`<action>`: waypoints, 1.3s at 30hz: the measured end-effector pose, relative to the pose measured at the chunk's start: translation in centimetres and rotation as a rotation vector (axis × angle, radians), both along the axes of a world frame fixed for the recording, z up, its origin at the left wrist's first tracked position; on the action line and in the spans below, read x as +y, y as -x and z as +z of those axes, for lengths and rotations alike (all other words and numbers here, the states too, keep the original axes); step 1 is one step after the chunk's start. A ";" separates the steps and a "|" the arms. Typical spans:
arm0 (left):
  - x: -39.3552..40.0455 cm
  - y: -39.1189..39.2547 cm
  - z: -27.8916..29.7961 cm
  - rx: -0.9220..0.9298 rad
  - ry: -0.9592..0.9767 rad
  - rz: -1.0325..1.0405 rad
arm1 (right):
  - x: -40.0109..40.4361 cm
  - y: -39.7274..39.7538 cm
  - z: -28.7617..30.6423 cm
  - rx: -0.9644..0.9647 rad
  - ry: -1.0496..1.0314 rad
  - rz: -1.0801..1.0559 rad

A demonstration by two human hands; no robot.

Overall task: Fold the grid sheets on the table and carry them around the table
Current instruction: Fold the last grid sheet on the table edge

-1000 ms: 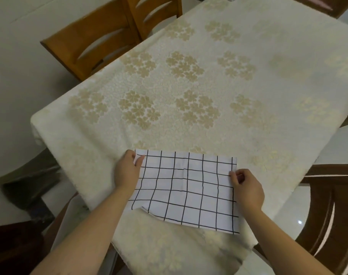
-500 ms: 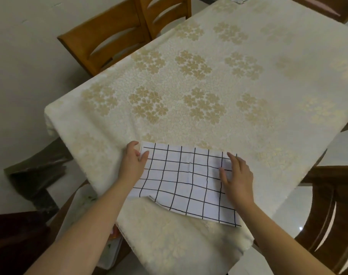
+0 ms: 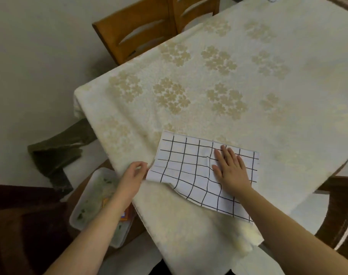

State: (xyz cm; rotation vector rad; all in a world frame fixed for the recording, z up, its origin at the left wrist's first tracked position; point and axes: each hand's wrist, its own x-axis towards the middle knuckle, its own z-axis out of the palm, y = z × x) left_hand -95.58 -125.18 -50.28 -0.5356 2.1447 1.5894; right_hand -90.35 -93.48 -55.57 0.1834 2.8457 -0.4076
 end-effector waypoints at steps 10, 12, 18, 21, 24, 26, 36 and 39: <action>-2.4 -2.7 0.4 0.047 -0.094 -0.228 | -0.2 0.6 -0.4 -0.114 -0.015 -0.005; -2.9 -2.7 0.4 -0.002 -0.159 -0.288 | -0.2 0.7 -0.4 -0.122 -0.027 -0.002; -2.9 -2.9 0.2 0.053 -0.058 -0.284 | -0.5 0.7 0.1 -0.160 -0.050 -0.004; -3.6 -2.8 -0.2 0.085 -0.040 -0.273 | -0.5 0.8 0.2 -0.180 -0.061 -0.006; -4.5 -2.8 0.0 0.108 -0.012 -0.287 | -0.5 0.9 0.3 -0.192 -0.053 -0.002; -5.3 -2.7 0.0 0.100 0.003 -0.314 | -0.5 0.9 0.3 -0.200 -0.052 -0.008; -3.5 -3.7 -0.8 0.346 0.365 -0.328 | -0.6 0.2 0.4 -0.027 -0.002 -0.037; -1.0 -4.7 -1.6 0.580 0.543 -0.566 | -1.9 -0.9 0.7 0.180 -0.004 -0.069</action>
